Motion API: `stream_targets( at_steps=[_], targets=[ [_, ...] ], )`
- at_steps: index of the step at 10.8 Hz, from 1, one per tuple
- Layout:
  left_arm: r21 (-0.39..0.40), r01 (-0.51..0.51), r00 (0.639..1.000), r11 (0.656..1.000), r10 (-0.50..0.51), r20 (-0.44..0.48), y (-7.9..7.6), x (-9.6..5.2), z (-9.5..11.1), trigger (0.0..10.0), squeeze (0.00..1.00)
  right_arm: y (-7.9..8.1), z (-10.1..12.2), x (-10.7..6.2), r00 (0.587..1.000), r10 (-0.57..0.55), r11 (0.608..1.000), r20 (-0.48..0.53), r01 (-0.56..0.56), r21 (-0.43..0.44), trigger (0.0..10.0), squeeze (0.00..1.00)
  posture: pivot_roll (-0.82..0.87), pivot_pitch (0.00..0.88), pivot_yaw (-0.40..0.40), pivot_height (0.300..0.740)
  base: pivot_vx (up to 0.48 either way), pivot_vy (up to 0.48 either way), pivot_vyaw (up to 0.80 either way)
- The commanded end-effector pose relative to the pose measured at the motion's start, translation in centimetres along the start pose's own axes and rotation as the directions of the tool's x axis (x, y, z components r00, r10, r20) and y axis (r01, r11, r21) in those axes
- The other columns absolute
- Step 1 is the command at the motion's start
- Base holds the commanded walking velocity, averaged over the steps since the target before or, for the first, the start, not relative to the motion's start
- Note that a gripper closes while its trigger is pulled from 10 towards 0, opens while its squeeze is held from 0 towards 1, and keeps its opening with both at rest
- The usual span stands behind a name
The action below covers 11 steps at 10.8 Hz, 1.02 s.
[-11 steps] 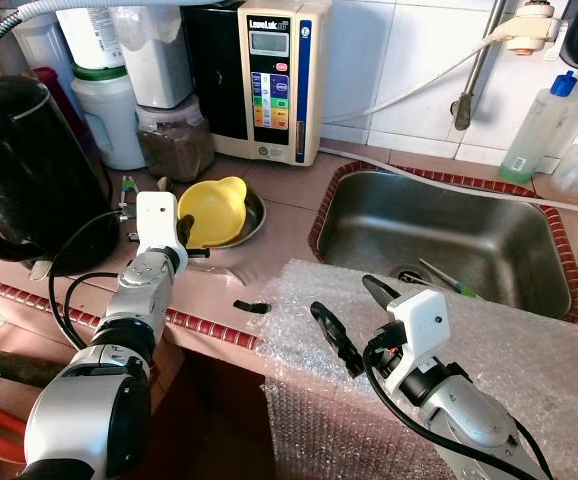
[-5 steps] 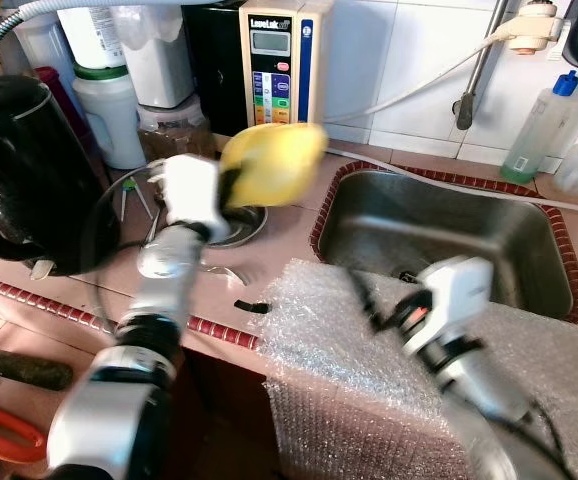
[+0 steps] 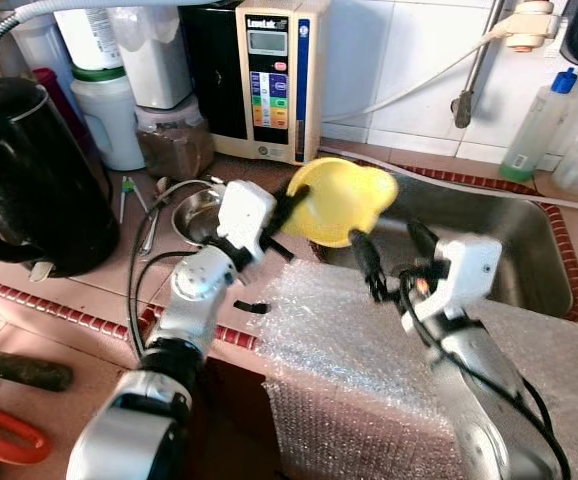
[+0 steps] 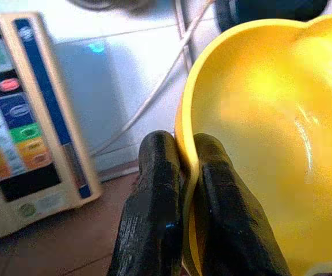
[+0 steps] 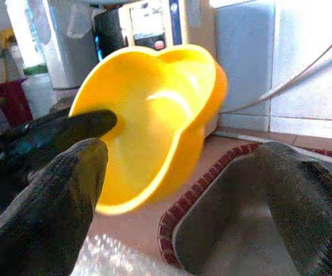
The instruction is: Kitchen organization
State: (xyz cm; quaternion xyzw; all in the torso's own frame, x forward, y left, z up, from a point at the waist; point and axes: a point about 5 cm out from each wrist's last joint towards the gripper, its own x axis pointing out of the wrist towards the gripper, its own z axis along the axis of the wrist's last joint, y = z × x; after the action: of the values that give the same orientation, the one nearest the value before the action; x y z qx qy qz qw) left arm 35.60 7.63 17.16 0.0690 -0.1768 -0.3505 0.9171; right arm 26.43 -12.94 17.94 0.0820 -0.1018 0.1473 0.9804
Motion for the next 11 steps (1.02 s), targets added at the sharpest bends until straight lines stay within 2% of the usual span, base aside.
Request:
stream_targets(
  at_steps=[1,3,5,7,9,11],
  targets=[
    [0.007,0.034,0.999,0.999,-0.034,0.026,-0.4,0.0,0.4,0.0,0.0,-0.8,0.1,0.5,0.998,-0.054,0.998,0.016,0.053,0.029,0.0,0.0,-0.02,0.0,0.056,0.74,0.0,0.0,0.0],
    [-0.003,0.047,0.998,0.999,-0.047,0.03,-0.6,0.0,0.4,0.0,0.0,-0.9,-0.2,1.5,0.997,-0.071,0.996,0.008,0.07,0.055,0.0,0.0,-0.02,0.0,0.059,0.74,0.0,0.0,0.0],
    [-0.01,0.067,0.998,0.998,-0.066,0.023,-0.9,0.0,0.3,0.0,0.0,0.6,-0.7,4.4,1.0,-0.025,0.995,-0.003,0.025,0.099,0.0,0.0,-0.02,0.0,0.06,0.74,0.0,0.0,0.0],
    [-0.008,0.064,0.998,0.998,-0.064,0.022,-1.0,0.0,0.3,0.0,0.0,1.6,-1.1,5.7,0.999,-0.014,0.992,-0.037,0.018,0.128,0.0,0.0,-0.01,0.0,0.052,0.74,0.0,0.0,0.0],
    [-0.007,0.042,0.999,0.999,-0.042,0.006,-0.6,-0.2,0.1,0.0,0.0,2.9,-1.6,5.9,0.998,0.031,0.992,-0.063,-0.024,0.121,0.0,0.0,-0.01,0.0,0.049,0.74,0.0,0.0,0.0],
    [-0.005,0.03,1.0,1.0,-0.03,-0.005,-0.5,-0.1,0.0,0.0,0.0,3.1,-2.4,5.4,0.995,0.025,0.996,-0.093,-0.017,0.086,0.0,0.0,-0.02,0.0,0.051,0.74,0.0,0.0,0.0]
  ],
)
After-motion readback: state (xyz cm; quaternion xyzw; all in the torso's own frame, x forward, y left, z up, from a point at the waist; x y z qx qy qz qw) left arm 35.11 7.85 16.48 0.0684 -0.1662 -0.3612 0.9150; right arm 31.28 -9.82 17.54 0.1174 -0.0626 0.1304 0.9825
